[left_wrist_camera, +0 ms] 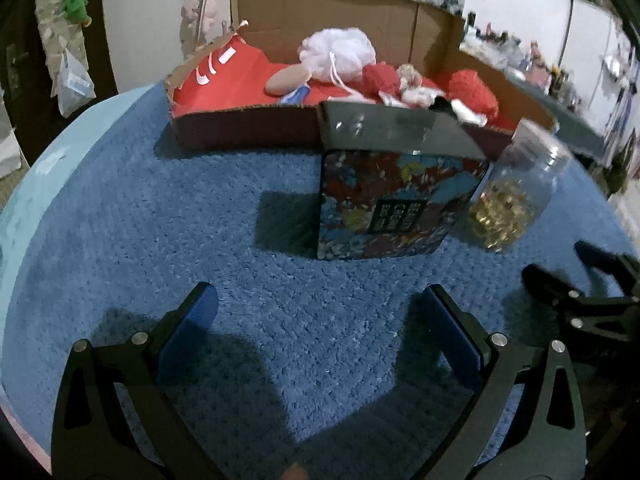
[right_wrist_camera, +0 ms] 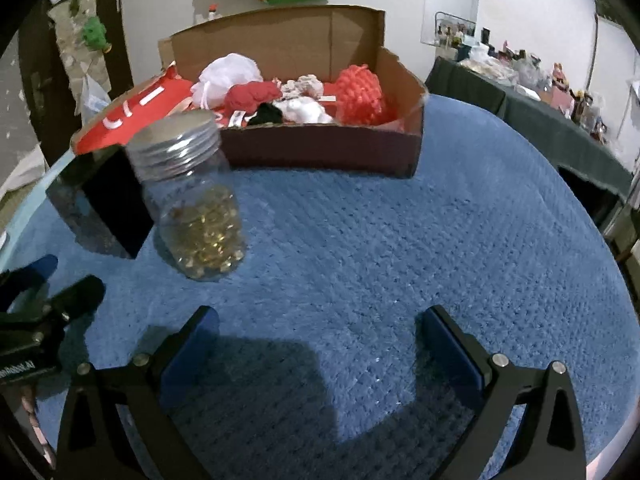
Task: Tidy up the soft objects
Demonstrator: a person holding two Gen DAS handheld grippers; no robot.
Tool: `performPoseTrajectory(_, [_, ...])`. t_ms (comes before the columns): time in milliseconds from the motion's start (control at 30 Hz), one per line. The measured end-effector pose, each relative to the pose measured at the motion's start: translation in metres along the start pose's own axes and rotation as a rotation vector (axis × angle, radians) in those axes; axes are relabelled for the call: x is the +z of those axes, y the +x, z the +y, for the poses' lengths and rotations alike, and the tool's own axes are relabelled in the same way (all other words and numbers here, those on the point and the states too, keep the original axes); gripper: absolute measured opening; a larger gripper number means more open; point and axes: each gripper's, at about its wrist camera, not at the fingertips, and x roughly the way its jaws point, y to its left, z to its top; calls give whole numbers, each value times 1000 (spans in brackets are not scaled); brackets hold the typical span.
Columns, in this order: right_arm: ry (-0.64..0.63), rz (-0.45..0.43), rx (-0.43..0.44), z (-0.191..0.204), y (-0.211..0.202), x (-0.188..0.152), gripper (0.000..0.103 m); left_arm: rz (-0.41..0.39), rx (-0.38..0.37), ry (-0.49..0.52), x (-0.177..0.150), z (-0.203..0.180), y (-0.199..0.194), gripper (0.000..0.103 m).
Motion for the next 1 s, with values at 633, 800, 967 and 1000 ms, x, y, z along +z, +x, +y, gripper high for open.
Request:
performPoseTrajectory(633, [-3,-1,-3,2,3,2,103,10,42,10,2,-5,5,103])
performPoseTrajectory(800, [-3,0,-3,2,3,2,103,9,43,11,3,-5,5,103])
performPoseTrajectory(967, [-3,-1,-3,2,3,2,103,10,42,10,2,-5,5,103])
performPoseTrajectory(1000, [-3,-1,-3,2,3,2,103,10,42,10,2,-5,5,103])
